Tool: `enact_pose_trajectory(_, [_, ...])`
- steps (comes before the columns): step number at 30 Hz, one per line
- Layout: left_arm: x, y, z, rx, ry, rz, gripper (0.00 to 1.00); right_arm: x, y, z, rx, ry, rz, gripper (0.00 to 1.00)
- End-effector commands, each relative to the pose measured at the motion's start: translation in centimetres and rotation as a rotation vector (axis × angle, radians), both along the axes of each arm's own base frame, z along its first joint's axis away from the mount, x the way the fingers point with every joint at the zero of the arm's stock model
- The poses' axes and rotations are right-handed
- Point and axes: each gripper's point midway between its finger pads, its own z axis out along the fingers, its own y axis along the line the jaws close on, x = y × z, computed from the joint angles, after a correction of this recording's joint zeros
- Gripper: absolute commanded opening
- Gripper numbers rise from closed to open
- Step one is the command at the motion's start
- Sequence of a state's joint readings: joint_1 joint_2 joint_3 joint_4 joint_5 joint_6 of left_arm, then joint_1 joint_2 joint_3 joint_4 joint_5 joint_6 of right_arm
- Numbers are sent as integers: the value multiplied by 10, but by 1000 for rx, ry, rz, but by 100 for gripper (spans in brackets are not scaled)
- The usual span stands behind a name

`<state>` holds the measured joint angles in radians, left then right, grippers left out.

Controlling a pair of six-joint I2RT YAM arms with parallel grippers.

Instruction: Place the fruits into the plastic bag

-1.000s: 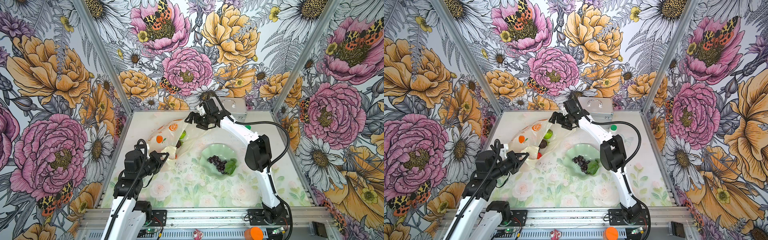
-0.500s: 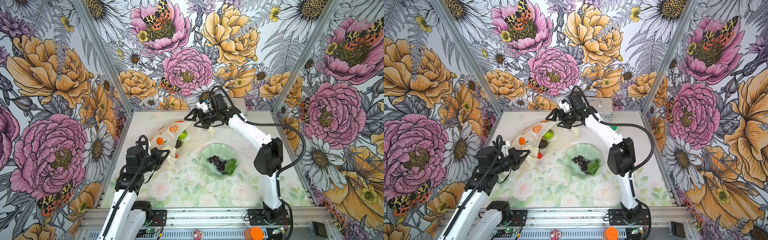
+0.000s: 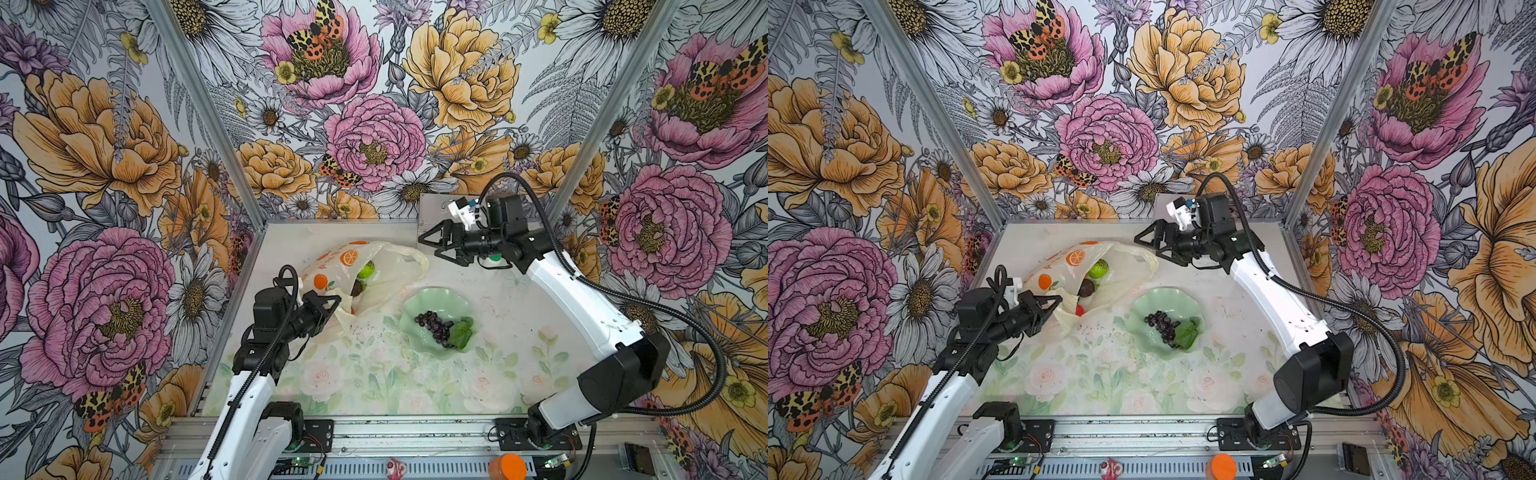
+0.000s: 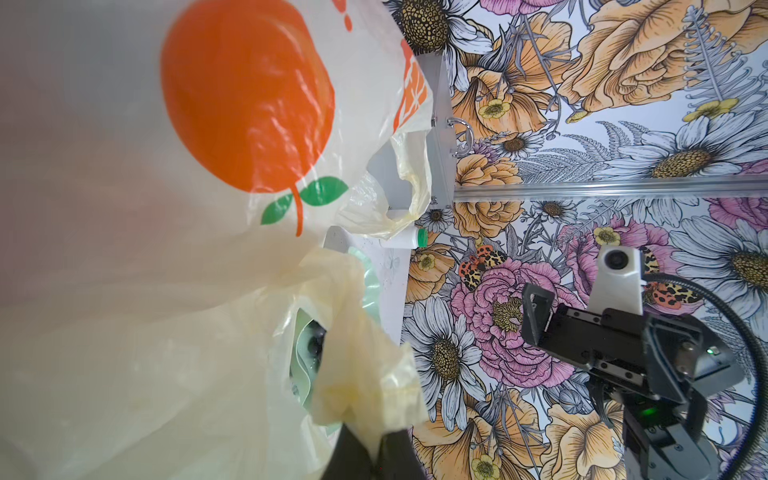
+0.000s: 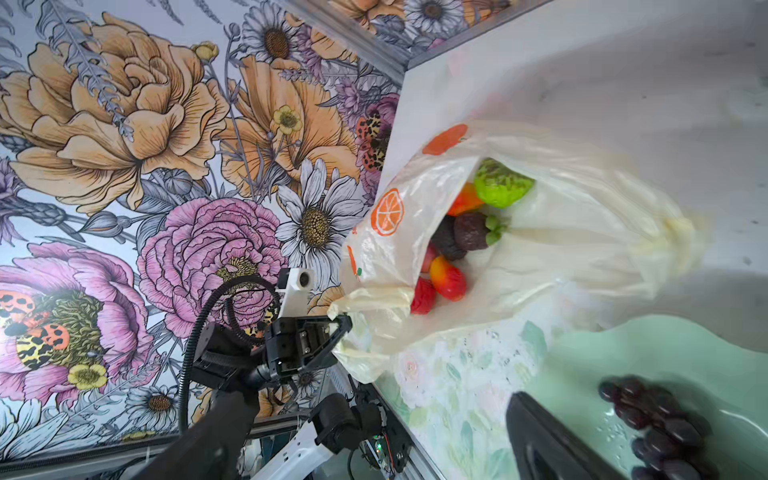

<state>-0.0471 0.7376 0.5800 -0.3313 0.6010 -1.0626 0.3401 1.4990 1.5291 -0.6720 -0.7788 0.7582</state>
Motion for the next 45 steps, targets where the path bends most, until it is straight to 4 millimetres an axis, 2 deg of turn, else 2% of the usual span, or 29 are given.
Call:
enact_pose_trajectory(1, [1,0,16,-1,-64,-15,0,-8,-20,-12,-8,47,-63,100])
enact_pose_trajectory(5, [1,1,11,8,-54,-8,0,-21,-33,-33,-26,112,-93,99])
enact_pose_trajectory(10, [2,1,10,4,-45,-8,0,-42,-57,-81,-155,258,-190,100])
enact_pose_trajectory(14, [6,6,2,39,-15,-2,0,-60,-86,-116,-285,338,-317,99])
enact_pose_trajectory(19, [8,7,-1,41,0,21,0,-84,-108,-146,-305,484,-493,100])
enact_pose_trajectory(22, [3,13,-9,49,46,57,0,-96,-112,-155,-275,555,-552,99])
enact_pose_trajectory(27, [-12,12,-20,58,78,50,0,-101,-115,-158,-252,609,-627,99])
enact_pose_trajectory(34, [-36,7,-37,54,82,28,0,-102,-100,-165,-309,631,-674,100])
enact_pose_trajectory(39, [-40,-1,-40,44,83,0,0,-101,-87,-183,-390,662,-670,100])
enact_pose_trajectory(45, [-38,-4,-33,61,44,-12,0,-90,-85,-194,-447,654,-677,99])
